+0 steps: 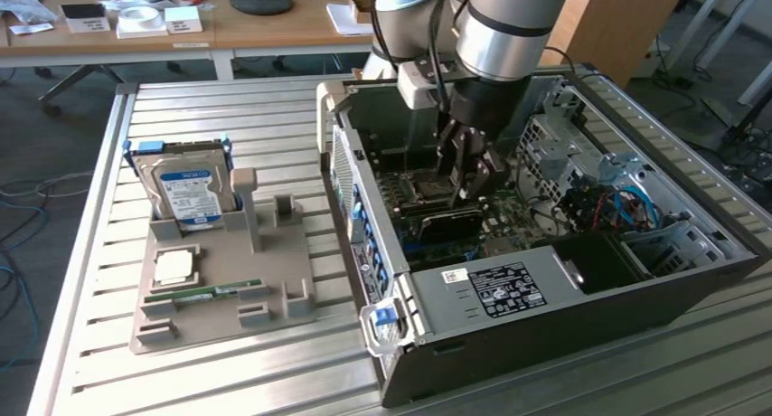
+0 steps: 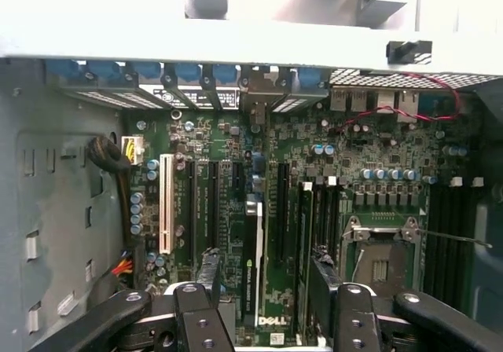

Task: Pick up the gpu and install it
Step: 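Insert the gpu into the slot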

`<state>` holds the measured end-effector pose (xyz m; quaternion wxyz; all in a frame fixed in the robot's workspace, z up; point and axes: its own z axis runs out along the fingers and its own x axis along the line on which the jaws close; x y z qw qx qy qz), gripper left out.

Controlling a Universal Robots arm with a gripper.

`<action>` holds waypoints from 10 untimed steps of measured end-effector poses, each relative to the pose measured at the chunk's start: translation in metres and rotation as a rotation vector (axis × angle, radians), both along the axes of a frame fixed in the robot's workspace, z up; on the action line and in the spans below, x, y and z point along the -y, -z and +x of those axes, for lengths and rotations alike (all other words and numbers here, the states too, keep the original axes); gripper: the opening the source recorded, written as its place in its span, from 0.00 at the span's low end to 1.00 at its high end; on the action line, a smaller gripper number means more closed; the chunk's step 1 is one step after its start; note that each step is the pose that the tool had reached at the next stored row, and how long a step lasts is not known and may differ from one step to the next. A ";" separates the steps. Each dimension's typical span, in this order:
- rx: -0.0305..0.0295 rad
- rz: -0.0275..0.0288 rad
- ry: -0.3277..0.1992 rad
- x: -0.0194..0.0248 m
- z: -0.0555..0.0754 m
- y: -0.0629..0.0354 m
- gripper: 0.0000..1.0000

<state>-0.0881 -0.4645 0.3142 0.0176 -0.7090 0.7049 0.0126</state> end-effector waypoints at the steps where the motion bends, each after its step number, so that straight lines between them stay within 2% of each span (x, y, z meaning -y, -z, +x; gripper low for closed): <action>1: 0.0000 0.0000 0.000 0.0000 0.000 -0.0021 0.58; 6: 0.0002 0.0005 -0.003 0.0000 0.000 -0.0104 0.58; 10: 0.0005 0.0007 -0.004 0.0000 0.000 -0.0114 0.58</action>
